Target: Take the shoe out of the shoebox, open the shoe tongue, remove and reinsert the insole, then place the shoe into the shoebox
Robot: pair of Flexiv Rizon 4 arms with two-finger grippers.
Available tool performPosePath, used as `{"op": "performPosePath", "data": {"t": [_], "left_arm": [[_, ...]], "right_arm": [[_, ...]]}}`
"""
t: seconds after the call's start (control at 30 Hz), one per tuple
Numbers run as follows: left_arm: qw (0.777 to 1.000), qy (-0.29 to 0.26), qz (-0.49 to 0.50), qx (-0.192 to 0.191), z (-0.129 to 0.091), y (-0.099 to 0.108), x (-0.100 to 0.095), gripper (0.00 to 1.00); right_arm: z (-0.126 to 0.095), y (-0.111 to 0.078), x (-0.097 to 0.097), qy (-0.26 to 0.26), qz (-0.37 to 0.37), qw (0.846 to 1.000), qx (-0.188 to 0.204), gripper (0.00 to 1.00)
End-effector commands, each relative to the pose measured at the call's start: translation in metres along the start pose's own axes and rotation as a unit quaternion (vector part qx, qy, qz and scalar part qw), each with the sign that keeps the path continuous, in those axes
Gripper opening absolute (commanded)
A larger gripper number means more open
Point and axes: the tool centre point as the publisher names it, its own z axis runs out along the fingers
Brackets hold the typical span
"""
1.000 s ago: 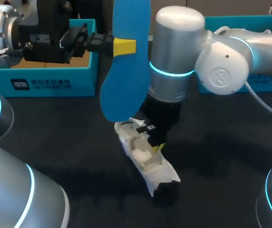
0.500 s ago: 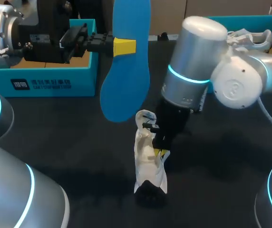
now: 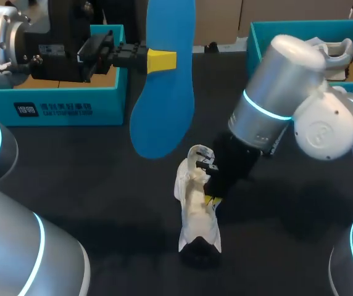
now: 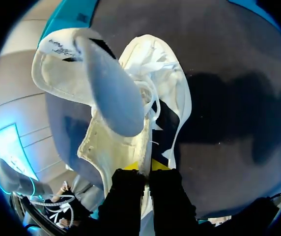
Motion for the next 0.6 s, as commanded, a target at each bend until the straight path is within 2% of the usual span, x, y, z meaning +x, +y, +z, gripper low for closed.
{"op": "performPosePath", "data": {"t": [0.03,0.27,0.6], "left_arm": [[1.0,0.0,0.0,0.001,0.002,0.001,0.0,0.0],[1.0,0.0,0.0,0.001,0.002,0.001,0.0,0.0],[1.0,0.0,0.0,0.001,0.002,0.001,0.0,0.0]], "right_arm": [[-0.002,-0.007,0.003,0.01,-0.006,1.0,-0.016,0.0],[-0.018,-0.013,0.015,0.006,-0.032,0.999,-0.038,0.0],[-0.02,-0.008,0.013,0.034,-0.057,0.997,-0.044,0.0]]}}
